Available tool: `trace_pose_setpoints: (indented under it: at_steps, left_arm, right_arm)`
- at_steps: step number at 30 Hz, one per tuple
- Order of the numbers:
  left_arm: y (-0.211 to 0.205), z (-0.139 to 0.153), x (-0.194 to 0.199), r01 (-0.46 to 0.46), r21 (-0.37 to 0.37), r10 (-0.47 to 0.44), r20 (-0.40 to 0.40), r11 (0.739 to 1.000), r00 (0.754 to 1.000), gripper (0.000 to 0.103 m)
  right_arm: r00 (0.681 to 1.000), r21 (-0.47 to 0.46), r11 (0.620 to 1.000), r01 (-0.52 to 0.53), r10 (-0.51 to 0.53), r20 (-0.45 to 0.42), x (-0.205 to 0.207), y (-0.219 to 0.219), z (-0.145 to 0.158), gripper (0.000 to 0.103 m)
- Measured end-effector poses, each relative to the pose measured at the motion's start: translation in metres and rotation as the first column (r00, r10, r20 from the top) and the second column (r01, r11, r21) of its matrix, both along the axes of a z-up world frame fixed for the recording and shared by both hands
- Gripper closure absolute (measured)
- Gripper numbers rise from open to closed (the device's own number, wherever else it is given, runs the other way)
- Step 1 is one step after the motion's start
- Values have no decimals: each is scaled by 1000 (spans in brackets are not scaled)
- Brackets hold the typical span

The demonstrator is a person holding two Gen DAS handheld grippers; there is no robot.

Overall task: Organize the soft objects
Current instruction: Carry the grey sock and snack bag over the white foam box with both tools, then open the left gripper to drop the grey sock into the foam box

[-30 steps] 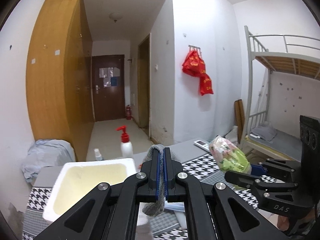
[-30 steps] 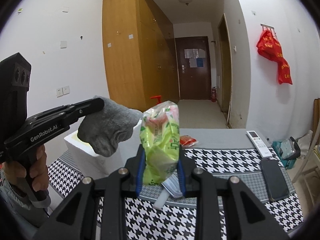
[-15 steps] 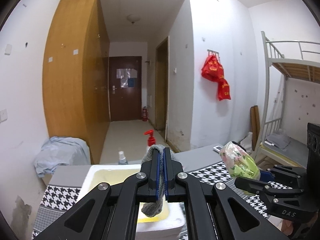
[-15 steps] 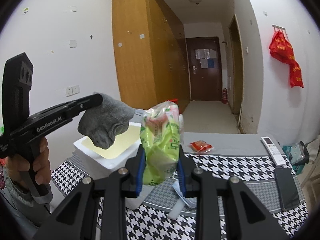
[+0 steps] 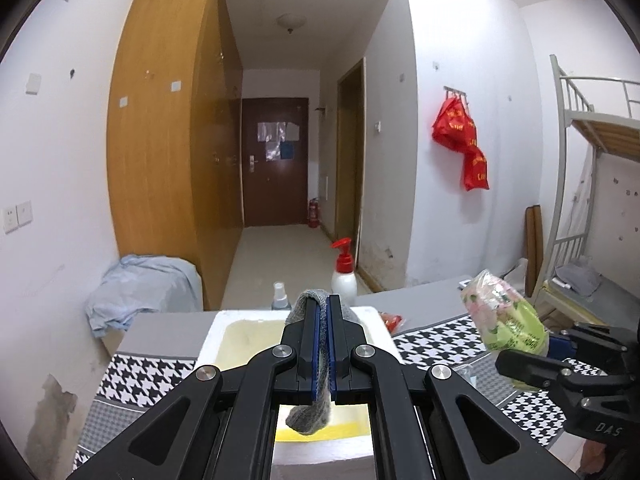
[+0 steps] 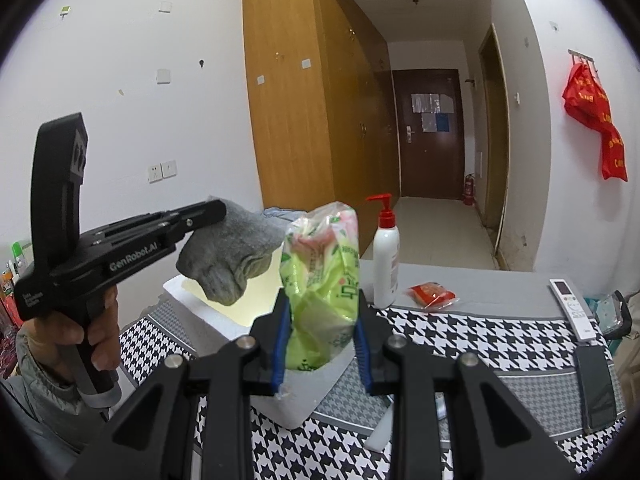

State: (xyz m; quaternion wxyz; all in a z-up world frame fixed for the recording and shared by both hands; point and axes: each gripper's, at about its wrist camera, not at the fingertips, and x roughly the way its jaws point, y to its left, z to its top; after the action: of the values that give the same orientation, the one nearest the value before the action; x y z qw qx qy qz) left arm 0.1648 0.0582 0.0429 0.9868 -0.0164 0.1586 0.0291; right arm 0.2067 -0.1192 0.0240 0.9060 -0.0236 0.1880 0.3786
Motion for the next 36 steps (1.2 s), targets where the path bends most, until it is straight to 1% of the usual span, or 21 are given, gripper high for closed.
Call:
trace_pose_setpoints:
  at_steps: [7, 12, 15, 17, 18, 19, 20, 21, 22, 23, 25, 30, 36]
  left_arm:
    - [7, -9, 12, -6, -8, 6, -44, 1000, 999, 100]
    - [10, -18, 22, -9, -8, 8, -94, 1000, 995, 100]
    - [13, -20, 24, -13, -7, 13, -105, 1000, 994, 100]
    - [13, -20, 25, -13, -2, 12, -108, 1000, 994, 97]
    - [13, -20, 25, -8, 3, 9, -110, 1000, 994, 85]
    - [13, -20, 24, -12, -1, 11, -107, 1000, 994, 61]
    - [14, -19, 24, -13, -5, 12, -100, 1000, 995, 47]
    - [14, -18, 21, -16, -7, 16, -87, 1000, 996, 22]
    - [15, -17, 17, -25, -6, 25, -61, 1000, 998, 13]
    - [15, -16, 14, -34, 0, 34, -47, 999, 998, 10]
    - [15, -15, 11, -35, 4, 35, -31, 999, 999, 1]
    - [18, -14, 8, -41, 17, 41, -28, 999, 999, 1]
    - [24, -14, 4, -31, 3, 31, -29, 1000, 999, 1]
  right_arm:
    - [1000, -15, 1000, -1, 1, -9, 5, 5, -2, 71]
    - [1000, -19, 1000, 1, -1, -15, 8, 9, -1, 71]
    - [1000, -25, 1000, 5, -5, -17, 9, 11, -2, 71]
    - [1000, -27, 1000, 7, -7, -16, 9, 13, -2, 70]
    - [1000, -28, 1000, 6, -7, -16, 8, 13, -2, 70]
    - [1000, -29, 1000, 7, -7, -17, 9, 14, -2, 70]
    - [1000, -30, 1000, 7, -8, -18, 9, 15, -2, 70]
    - [1000, -31, 999, 8, -9, -18, 8, 15, -2, 70]
    - [1000, -30, 999, 10, -10, -20, 9, 16, -2, 70]
    - [1000, -30, 999, 11, -12, -20, 9, 16, -2, 70]
    - [1000, -31, 999, 16, -17, -21, 9, 16, -2, 70]
    - [1000, -36, 999, 19, -19, -17, 8, 20, -1, 70]
    - [1000, -41, 999, 21, -21, -15, 8, 25, -1, 70]
